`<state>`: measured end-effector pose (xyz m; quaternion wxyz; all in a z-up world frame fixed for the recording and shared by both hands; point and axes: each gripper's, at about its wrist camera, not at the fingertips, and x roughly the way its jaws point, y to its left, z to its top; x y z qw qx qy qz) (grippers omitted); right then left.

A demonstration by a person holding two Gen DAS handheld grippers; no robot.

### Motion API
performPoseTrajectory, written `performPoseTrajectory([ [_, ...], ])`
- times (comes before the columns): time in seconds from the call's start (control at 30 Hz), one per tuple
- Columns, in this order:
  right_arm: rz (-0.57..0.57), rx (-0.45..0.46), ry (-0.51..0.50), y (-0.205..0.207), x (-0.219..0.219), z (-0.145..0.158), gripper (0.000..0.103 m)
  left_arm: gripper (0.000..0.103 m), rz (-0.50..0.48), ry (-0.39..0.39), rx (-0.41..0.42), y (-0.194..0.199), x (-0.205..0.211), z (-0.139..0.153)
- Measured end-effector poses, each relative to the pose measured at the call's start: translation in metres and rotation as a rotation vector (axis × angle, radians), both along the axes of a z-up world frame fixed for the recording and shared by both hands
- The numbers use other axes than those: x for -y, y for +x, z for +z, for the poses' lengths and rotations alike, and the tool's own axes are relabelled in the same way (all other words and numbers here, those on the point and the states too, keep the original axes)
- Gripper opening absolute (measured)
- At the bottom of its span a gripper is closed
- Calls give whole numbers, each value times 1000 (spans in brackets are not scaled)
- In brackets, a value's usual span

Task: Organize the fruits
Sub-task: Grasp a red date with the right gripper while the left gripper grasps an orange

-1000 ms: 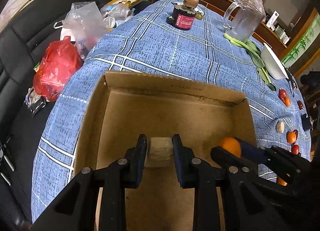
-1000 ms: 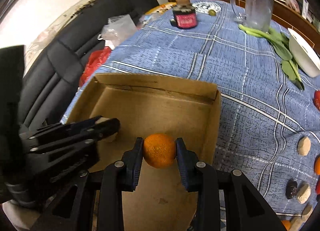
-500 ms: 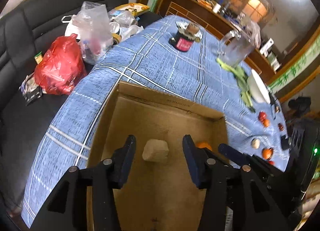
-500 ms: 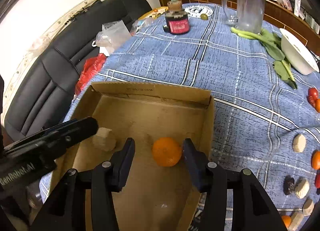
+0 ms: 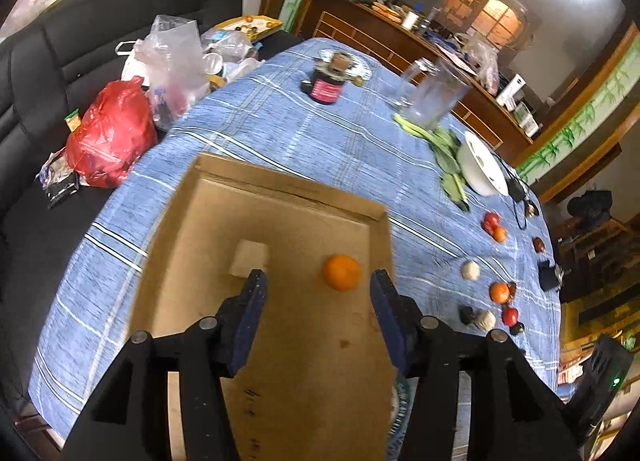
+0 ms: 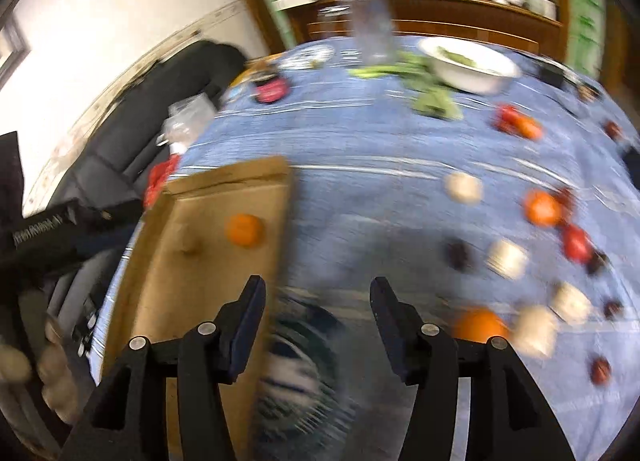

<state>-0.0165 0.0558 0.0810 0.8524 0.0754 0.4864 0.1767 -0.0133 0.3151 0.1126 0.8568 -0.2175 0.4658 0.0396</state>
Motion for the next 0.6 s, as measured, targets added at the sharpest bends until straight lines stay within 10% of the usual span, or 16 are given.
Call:
performPoseTrajectory([
  [0.3, -241, -61, -65, -23, 155, -18, 59, 56, -132, -30, -32, 1, 103, -13],
  [0.6, -196, -101, -95, -40, 213, -40, 59, 56, -332, 12, -77, -5, 216, -52],
])
